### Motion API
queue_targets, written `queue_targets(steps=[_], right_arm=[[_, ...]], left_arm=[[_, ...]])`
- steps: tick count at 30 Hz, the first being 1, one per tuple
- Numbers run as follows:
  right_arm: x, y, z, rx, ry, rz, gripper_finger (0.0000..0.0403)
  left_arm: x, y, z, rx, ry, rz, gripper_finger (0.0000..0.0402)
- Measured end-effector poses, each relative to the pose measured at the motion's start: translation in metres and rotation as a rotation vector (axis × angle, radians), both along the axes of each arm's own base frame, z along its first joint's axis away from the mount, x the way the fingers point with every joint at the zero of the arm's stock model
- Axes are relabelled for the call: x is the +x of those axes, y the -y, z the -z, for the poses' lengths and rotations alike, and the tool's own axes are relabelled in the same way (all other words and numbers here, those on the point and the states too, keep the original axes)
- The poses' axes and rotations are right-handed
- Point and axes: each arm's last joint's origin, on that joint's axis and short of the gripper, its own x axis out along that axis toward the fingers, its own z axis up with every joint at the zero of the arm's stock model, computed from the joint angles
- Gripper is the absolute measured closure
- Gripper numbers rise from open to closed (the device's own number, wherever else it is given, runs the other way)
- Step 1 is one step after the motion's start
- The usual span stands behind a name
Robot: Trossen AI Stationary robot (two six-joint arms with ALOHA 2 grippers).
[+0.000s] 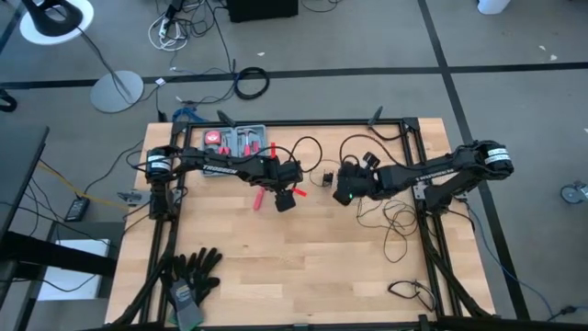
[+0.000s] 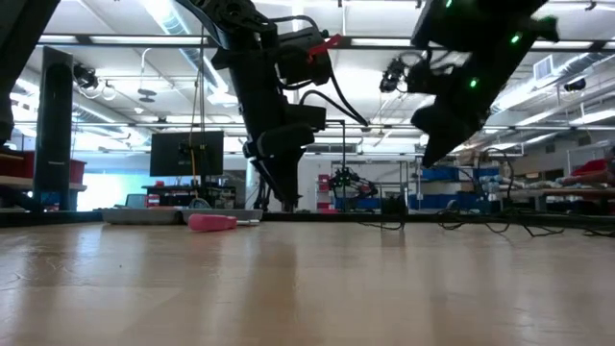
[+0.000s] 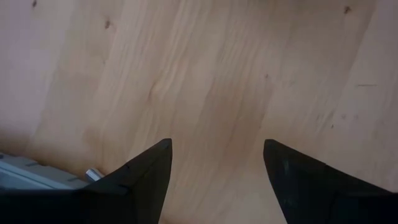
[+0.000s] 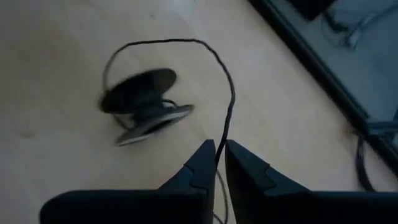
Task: Coil cords
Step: Uncoil the black wire from the spool
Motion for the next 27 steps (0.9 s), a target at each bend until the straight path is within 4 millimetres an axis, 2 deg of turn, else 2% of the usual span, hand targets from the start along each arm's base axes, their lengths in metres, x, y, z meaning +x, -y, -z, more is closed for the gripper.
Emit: queue_targets(steps=[3, 7, 11, 16, 27], right_arm=[[-0.001, 0.020, 0.011, 0.057, 0.019, 0.027, 0.0369], [-0.002, 0.044, 0.030, 0.135, 0.148, -0.009, 0.0385], [-0.009, 0.059, 0.044, 0.194, 0.266, -0.011, 0.0399], [-0.019, 0.065, 0.057, 0.199, 0.291, -0.008, 0.0400], [-0.032, 0.065, 0.072, 0.250, 0.441, -0.075, 0.0401]], left_arm=[[0.000, 0.000, 0.000, 0.001, 0.005, 0.000, 0.0145], [0.001, 0.000, 0.000, 0.001, 0.009, 0.000, 0.0145], [0.000, 0.000, 0.000, 0.000, -0.002, 0.002, 0.0145], [0.003, -0.001, -0.001, 0.017, 0.023, 0.023, 0.0145], [0.023, -0.017, -0.015, 0.031, 0.296, 0.033, 0.0145]])
